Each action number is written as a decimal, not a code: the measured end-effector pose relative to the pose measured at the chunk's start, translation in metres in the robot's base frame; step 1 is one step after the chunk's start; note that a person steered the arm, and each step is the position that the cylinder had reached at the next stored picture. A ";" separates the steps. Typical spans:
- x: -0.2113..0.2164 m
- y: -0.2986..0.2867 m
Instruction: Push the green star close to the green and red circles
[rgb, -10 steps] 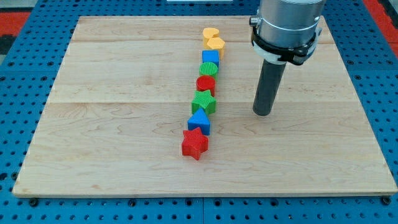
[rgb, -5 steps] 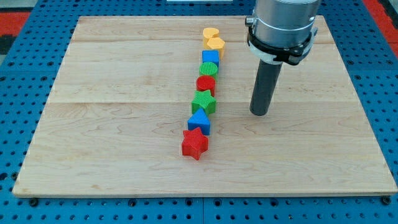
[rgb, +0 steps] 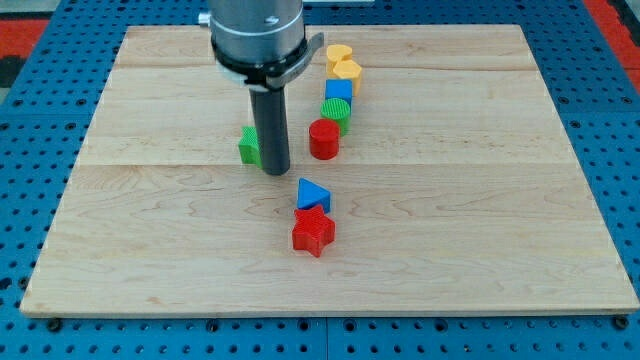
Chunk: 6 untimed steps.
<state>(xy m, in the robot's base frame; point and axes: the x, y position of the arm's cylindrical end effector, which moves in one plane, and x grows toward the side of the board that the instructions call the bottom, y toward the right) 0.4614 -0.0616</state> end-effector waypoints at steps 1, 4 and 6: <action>-0.001 -0.055; -0.072 -0.023; -0.012 -0.024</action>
